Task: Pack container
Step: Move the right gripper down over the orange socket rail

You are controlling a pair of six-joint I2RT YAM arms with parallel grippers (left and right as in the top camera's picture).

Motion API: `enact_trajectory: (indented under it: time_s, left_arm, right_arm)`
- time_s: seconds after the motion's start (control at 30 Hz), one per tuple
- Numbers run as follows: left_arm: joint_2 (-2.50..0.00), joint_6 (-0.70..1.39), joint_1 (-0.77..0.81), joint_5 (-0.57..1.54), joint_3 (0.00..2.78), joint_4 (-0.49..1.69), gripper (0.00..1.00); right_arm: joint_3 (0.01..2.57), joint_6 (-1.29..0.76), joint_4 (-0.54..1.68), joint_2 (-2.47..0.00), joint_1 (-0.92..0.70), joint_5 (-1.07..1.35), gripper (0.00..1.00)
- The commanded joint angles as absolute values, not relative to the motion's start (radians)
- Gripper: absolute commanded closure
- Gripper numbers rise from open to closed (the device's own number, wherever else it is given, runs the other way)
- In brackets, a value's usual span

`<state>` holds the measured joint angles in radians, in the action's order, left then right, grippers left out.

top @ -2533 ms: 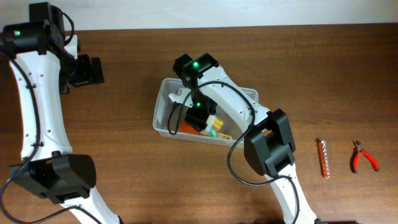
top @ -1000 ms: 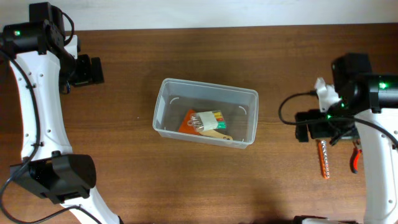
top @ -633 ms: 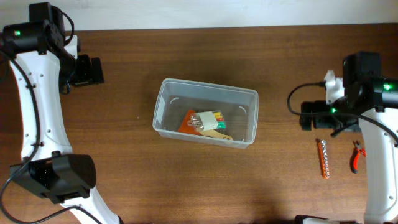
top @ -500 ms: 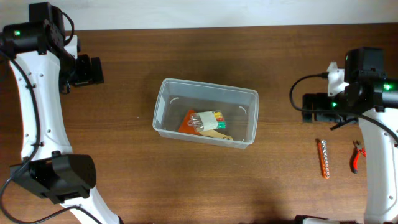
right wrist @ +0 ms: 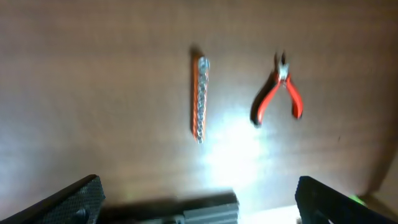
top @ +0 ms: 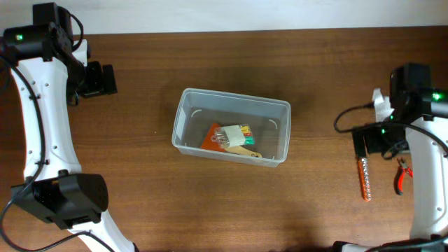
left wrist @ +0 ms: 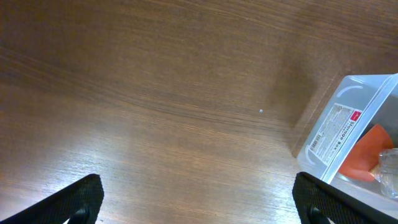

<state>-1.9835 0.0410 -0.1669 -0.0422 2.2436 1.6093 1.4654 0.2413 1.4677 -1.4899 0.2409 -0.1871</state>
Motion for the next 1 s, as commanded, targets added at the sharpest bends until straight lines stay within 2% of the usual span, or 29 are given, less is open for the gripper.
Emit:
enact_trajectory:
  time_s: [0.0, 0.13, 0.37, 0.8, 0.97]
  left_arm:
    - [-1.979, 0.029, -0.173, -0.049, 2.253, 1.61, 0.01]
    - [-1.979, 0.029, -0.173, -0.049, 2.253, 1.61, 0.01]
    - [-1.979, 0.029, -0.173, -0.049, 2.253, 1.61, 0.01]
    - [-1.979, 0.029, -0.173, -0.049, 2.253, 1.61, 0.01]
    - [-1.979, 0.029, -0.173, -0.049, 2.253, 1.61, 0.01]
  right_arm:
    - [1.41, 0.3, 1.468, -1.495, 0.301, -0.21, 0.01]
    - [1.339, 0.299, 1.424, -1.495, 0.374, -0.208, 0.01]
    - [1.258, 0.344, 1.261, -1.495, 0.441, -0.054, 0.01]
    - [0.981, 0.415, 0.982, -1.496, 0.467, -0.064, 0.01]
    - [0.956, 0.411, 0.949, -1.499, 0.516, -0.064, 0.01]
